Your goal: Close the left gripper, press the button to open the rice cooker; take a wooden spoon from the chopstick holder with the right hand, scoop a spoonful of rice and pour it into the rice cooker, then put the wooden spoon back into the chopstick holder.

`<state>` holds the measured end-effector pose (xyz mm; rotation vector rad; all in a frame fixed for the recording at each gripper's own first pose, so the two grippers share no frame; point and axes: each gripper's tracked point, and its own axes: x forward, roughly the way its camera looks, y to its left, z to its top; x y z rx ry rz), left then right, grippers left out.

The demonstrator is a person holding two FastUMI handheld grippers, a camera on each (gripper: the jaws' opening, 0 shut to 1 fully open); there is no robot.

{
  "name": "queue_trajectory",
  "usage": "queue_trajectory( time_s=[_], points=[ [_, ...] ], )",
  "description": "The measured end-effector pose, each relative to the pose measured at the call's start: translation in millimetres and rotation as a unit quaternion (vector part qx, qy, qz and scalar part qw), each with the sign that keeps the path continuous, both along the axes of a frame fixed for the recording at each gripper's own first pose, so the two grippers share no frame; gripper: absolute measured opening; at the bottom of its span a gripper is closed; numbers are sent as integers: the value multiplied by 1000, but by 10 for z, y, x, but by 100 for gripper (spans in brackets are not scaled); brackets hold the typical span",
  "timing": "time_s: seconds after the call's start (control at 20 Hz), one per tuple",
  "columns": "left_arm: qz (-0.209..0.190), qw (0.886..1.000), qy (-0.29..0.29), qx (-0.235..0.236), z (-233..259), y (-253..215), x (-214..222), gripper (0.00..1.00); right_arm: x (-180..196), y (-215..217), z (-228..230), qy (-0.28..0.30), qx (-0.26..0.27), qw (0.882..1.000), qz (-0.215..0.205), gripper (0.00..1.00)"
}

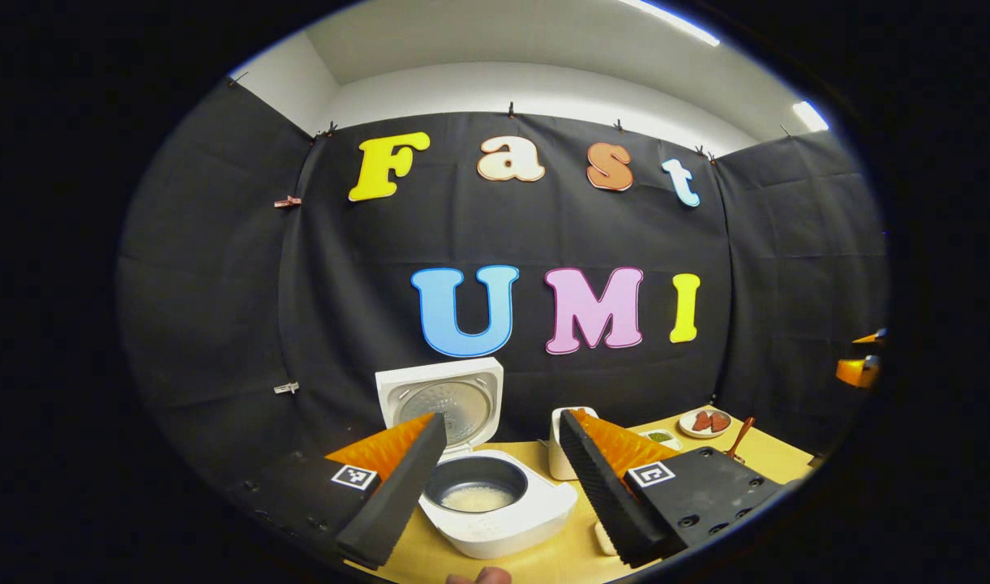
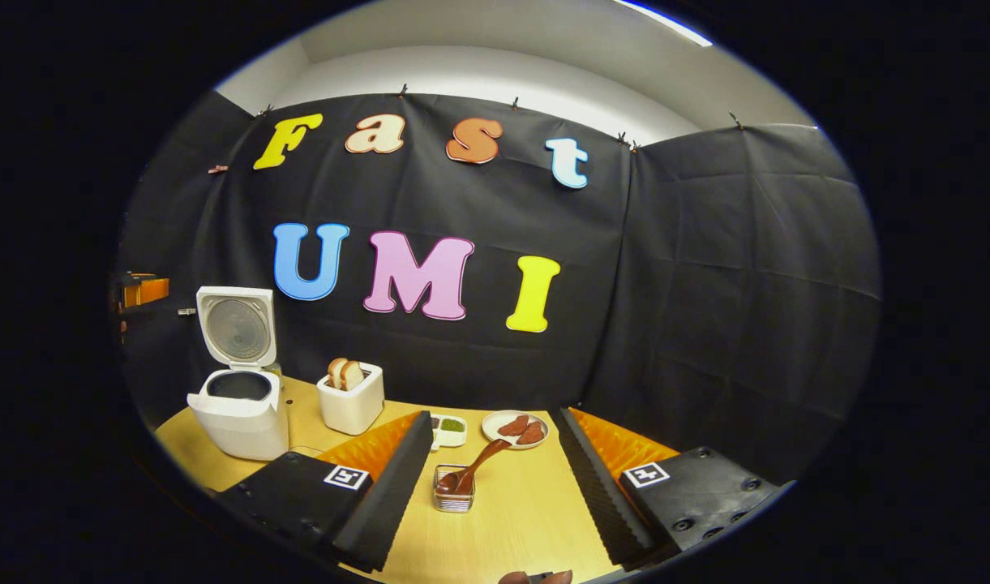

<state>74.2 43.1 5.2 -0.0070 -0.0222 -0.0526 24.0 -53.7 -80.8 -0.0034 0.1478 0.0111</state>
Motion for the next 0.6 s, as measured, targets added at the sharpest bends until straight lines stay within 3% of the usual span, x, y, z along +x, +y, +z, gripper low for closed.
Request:
queue_trajectory(
  time_s=[0.35,0.6],
  points=[
    [22,1000,11,-8,-27,-134,-411,96,429,68,-634,46,27,998,46,98],
    [57,998,5,0,64,-200,-658,96,753,54,-1089,78,77,992,61,98]
  ],
)
